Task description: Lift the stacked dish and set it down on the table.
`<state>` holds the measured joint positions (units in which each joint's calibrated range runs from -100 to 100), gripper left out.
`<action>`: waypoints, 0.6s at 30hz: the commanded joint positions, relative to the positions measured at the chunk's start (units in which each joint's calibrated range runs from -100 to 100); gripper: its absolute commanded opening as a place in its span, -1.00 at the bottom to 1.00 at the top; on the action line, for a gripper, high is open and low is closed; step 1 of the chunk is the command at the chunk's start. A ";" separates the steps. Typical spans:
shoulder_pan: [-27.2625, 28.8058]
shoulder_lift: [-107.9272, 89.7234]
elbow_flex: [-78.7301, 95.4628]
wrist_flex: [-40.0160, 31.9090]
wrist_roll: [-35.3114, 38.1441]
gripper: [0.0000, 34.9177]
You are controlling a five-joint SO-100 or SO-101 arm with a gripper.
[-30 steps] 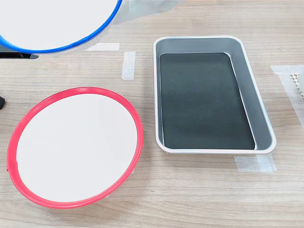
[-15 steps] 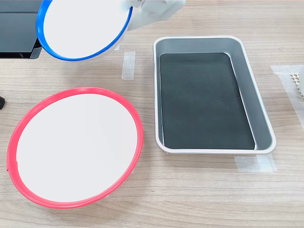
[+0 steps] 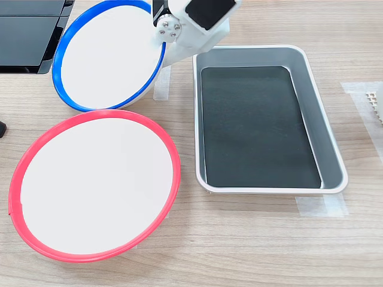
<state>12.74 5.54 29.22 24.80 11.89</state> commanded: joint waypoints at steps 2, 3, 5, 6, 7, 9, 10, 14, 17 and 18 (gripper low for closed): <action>-0.27 1.07 -1.41 0.42 -0.20 -1.00; -0.27 1.58 -1.50 0.67 -0.10 -1.00; -0.18 2.43 -1.59 0.67 0.20 -1.00; -0.18 2.69 -1.59 0.67 0.34 -1.00; -0.18 3.03 -1.59 0.67 0.78 -1.00; -0.18 3.20 -1.68 0.92 1.32 -0.99; -0.18 3.20 -1.68 1.08 1.37 -0.99; -0.18 2.69 -1.86 2.15 1.37 -0.63; -0.27 0.98 -2.96 5.37 1.37 -0.27; -0.37 0.56 -3.05 6.03 1.37 -0.24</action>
<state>12.92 8.87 29.13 28.22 13.11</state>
